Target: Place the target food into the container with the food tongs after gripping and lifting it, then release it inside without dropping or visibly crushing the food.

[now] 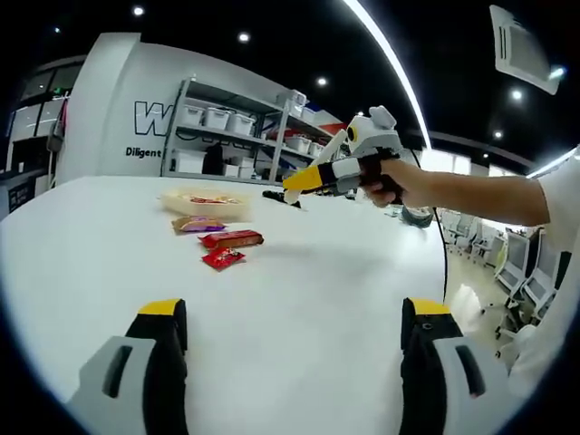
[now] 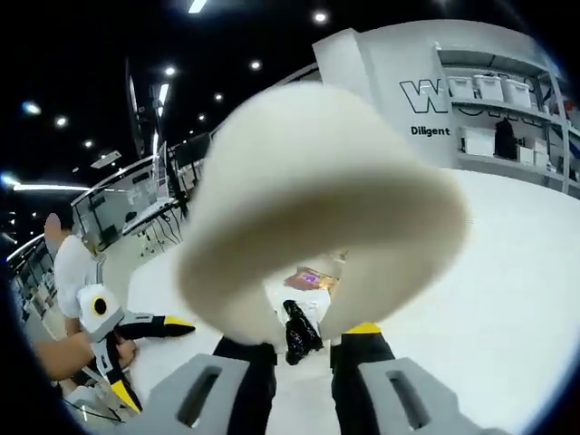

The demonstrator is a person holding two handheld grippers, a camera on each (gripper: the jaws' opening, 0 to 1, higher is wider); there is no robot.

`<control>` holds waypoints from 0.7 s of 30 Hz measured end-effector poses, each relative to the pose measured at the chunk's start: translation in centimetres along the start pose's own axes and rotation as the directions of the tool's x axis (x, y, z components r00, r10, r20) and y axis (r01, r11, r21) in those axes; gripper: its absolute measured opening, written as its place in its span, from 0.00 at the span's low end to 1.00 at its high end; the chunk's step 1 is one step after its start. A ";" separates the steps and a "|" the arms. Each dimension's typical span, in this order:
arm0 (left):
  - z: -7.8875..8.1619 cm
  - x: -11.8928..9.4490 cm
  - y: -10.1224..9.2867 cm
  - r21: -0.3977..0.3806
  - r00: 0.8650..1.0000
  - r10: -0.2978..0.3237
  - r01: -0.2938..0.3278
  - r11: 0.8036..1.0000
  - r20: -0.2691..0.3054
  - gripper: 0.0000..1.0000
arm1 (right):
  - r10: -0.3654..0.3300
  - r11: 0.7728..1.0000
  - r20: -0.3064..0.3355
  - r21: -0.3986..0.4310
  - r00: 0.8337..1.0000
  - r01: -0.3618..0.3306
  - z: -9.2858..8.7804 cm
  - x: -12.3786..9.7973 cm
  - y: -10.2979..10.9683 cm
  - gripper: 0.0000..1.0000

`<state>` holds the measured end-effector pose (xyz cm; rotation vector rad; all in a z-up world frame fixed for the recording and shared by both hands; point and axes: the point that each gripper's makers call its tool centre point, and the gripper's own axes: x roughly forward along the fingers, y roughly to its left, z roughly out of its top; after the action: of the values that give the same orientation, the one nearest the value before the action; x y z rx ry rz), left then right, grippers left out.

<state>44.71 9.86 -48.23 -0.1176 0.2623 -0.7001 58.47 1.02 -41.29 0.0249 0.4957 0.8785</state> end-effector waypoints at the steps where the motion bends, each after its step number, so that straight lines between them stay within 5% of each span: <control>1: 0.0 0.0 -0.1 0.003 1.000 -0.002 0.002 1.000 0.001 0.97 | -0.006 1.000 0.006 -0.003 1.000 0.006 0.4 0.1 -0.2 0.16; 21: 0.9 -0.2 0.5 0.125 0.996 0.072 -0.079 0.989 0.060 0.99 | -0.042 0.999 0.028 -0.006 0.999 0.042 3.2 3.5 -4.1 0.16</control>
<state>45.11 10.40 -47.40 -0.0052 0.1681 -0.6353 64.65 1.53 -40.80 0.0208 0.4661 0.8374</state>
